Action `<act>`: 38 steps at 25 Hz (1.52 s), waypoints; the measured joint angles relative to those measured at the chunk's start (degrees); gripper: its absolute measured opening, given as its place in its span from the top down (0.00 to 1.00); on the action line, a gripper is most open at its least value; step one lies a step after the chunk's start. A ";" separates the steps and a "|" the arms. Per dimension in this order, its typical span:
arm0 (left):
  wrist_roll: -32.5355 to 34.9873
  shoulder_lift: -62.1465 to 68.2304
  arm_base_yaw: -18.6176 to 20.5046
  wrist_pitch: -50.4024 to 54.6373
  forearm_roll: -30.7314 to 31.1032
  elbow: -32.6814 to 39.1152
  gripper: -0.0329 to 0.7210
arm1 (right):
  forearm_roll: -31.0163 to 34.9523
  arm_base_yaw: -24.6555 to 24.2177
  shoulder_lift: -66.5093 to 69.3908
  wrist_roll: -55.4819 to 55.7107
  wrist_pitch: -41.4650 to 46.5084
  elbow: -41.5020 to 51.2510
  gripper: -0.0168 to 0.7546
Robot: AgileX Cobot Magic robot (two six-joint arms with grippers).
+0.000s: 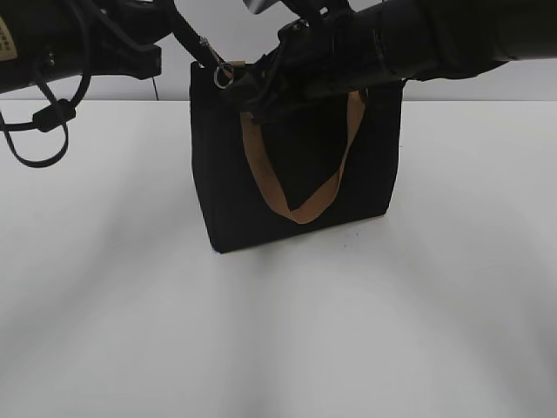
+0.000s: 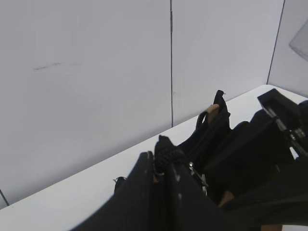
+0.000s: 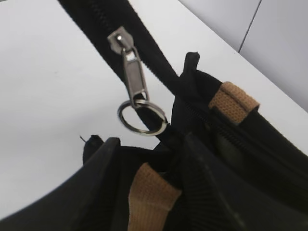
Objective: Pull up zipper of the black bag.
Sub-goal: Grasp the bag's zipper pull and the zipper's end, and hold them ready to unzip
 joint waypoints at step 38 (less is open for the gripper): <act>0.00 0.00 0.00 -0.05 0.00 0.00 0.93 | 3.24 0.07 1.68 1.73 3.00 -2.69 0.69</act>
